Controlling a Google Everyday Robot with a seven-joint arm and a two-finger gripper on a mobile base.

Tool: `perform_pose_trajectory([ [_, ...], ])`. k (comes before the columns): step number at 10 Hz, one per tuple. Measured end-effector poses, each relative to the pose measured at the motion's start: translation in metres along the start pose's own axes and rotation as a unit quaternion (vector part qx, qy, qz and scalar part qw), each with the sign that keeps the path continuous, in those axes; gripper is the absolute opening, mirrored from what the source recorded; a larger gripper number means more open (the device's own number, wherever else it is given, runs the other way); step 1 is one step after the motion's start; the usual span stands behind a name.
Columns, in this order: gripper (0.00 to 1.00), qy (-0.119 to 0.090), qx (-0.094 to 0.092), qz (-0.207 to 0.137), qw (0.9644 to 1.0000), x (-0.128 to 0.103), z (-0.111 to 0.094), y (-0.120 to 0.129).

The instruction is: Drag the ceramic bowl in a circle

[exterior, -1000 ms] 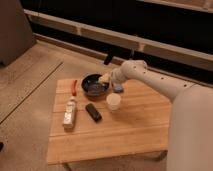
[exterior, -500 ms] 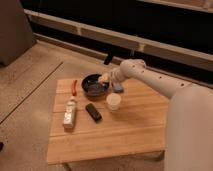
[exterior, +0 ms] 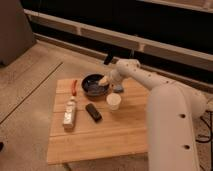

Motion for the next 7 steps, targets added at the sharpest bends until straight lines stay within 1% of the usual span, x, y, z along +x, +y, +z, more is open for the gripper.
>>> perform_pose_trajectory([
  [1, 0.65, 0.007, -0.004, -0.008, 0.9999, -0.006, 0.008, 0.009],
  [3, 0.65, 0.02, -0.008, -0.022, 0.9995, -0.007, 0.019, 0.022],
  [5, 0.65, 0.046, -0.011, -0.043, 0.998, -0.002, 0.036, 0.041],
  [6, 0.65, 0.058, -0.009, -0.048, 0.9971, 0.002, 0.044, 0.044],
  [7, 0.65, 0.07, -0.003, -0.049, 0.9963, 0.004, 0.051, 0.042],
])
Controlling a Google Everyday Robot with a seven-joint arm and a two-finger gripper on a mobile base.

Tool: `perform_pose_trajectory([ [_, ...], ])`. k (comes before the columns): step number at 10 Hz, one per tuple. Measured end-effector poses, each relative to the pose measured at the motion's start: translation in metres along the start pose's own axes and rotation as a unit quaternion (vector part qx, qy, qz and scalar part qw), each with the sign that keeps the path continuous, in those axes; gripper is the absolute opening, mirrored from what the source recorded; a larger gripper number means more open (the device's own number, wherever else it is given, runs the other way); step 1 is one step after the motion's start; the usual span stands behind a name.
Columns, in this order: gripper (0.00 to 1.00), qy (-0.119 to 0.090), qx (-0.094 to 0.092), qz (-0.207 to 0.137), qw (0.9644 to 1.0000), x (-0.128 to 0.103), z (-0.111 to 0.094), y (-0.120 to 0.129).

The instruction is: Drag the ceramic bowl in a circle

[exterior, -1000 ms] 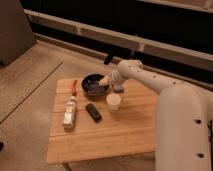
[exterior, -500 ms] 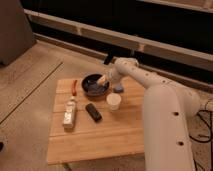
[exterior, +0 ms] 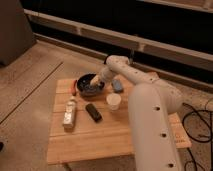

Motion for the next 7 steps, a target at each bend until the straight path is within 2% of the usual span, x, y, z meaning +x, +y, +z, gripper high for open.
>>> perform_pose_trajectory([
  [3, 0.64, 0.019, 0.01, 0.005, 0.9998, 0.001, 0.012, -0.01],
  [5, 0.44, 0.022, 0.015, 0.003, 0.9996, -0.002, 0.015, -0.014],
  [7, 0.22, 0.015, 0.019, 0.004, 0.9997, -0.01, 0.013, -0.017],
])
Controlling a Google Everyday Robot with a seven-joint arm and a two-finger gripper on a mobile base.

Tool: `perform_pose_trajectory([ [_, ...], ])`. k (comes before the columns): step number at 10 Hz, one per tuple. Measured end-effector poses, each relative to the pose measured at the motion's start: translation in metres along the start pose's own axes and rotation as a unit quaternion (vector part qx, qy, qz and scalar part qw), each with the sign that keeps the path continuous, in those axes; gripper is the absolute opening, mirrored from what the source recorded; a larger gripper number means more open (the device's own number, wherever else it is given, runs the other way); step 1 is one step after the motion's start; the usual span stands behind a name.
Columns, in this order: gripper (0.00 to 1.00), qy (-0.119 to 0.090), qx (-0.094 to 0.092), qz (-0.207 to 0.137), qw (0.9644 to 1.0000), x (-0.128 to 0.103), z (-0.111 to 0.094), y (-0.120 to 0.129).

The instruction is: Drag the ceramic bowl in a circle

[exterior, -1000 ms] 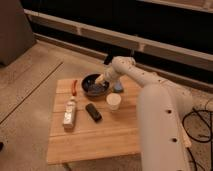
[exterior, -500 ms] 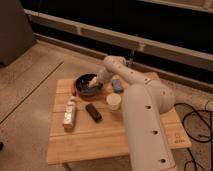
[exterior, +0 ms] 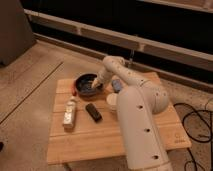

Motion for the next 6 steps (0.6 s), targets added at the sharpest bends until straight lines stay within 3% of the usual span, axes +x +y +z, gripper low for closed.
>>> perform_pose_trajectory([
  [2, 0.03, -0.008, 0.001, 0.003, 1.0, -0.005, -0.002, -0.003],
  [6, 0.0, -0.034, 0.009, -0.009, 0.9993, -0.007, -0.026, -0.006],
])
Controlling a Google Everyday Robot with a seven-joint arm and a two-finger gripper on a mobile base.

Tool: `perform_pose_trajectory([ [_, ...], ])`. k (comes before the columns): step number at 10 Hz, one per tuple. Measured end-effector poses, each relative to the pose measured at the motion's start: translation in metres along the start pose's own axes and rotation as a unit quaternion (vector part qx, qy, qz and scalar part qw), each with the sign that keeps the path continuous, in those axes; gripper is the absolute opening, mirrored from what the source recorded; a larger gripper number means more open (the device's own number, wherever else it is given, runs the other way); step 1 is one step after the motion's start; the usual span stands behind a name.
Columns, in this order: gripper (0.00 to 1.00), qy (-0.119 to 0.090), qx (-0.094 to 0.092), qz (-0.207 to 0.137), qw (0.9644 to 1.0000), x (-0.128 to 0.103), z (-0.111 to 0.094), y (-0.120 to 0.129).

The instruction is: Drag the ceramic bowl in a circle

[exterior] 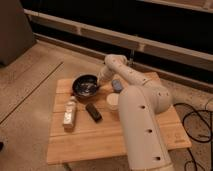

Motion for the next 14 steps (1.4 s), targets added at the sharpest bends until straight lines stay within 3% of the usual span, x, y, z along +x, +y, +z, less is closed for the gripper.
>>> perform_pose_trajectory([
  [3, 0.0, -0.027, 0.001, -0.045, 0.9986, 0.012, -0.034, 0.013],
  [6, 0.0, -0.027, 0.011, -0.066, 0.9974, 0.04, -0.043, 0.012],
  [9, 0.0, -0.002, 0.019, -0.042, 0.999, 0.061, -0.028, -0.007],
  [11, 0.0, 0.011, 0.023, -0.024, 0.9994, 0.06, -0.02, -0.018],
  [14, 0.0, 0.021, 0.034, 0.02, 0.999, 0.053, -0.02, -0.055],
])
